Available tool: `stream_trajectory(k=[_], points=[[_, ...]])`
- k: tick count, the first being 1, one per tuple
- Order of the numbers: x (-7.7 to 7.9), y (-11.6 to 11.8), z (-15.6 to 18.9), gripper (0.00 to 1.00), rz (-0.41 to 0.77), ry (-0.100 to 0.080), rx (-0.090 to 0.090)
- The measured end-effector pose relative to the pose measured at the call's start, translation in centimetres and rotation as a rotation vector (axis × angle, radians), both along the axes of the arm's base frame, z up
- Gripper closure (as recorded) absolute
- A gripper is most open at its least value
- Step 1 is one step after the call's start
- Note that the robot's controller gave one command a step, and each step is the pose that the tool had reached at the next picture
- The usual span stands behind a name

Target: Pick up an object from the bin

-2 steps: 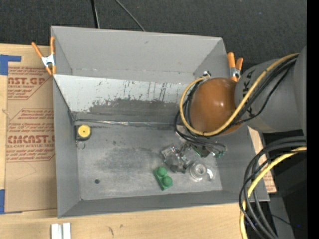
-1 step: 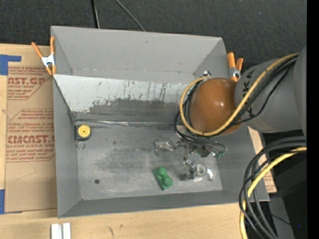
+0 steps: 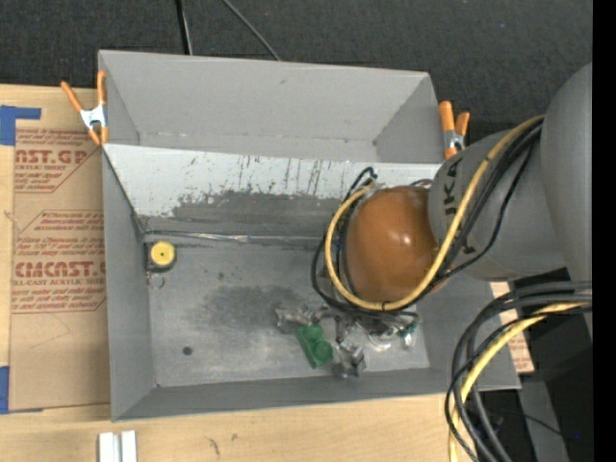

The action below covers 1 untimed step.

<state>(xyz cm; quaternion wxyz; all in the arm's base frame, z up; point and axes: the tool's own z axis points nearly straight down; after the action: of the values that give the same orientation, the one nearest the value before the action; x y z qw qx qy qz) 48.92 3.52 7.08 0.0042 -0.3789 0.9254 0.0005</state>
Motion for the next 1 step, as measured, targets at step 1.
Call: stream_trajectory(k=[1], points=[[-0.14,-0.18,-0.13,1.0,-0.005,0.007,-0.002]])
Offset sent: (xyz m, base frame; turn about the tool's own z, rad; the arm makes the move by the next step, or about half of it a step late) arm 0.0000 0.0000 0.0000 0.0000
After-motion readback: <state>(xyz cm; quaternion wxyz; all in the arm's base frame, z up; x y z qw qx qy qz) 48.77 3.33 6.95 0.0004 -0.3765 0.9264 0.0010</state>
